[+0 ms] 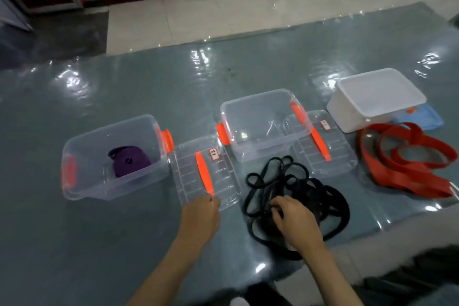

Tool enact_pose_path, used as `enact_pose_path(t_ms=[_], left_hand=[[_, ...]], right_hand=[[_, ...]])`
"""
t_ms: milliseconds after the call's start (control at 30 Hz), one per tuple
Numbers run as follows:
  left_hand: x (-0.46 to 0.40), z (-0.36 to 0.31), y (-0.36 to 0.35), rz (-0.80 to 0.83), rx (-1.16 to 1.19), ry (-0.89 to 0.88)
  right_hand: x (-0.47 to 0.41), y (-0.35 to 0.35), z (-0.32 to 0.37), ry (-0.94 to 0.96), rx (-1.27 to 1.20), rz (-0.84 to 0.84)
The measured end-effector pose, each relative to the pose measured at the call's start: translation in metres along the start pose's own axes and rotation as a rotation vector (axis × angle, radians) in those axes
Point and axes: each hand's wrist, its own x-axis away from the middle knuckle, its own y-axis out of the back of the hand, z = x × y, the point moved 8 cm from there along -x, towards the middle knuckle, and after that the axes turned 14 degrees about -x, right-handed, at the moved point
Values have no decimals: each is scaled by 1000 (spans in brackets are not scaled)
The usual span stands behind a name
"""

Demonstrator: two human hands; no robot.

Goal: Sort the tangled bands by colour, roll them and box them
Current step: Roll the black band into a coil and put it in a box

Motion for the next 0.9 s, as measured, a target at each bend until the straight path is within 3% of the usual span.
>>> enact_pose_path(t_ms=[233, 367, 467, 633, 733, 900], left_hand=[[-78, -93, 15, -39, 189, -59], [-109, -122, 12, 35, 276, -42], [-118, -128, 4, 68, 319, 1], [-116, -120, 5, -37, 508, 157], [-110, -117, -4, 22, 650, 214], [-107, -125, -16, 119, 685, 228]], right_hand=[[-24, 43, -62, 67, -56, 55], [-26, 56, -90, 85, -130, 99], [-26, 63, -103, 97, -180, 112], [-33, 65, -111, 116, -216, 149], [-41, 63, -114, 115, -250, 156], [-54, 63, -118, 128, -280, 170]])
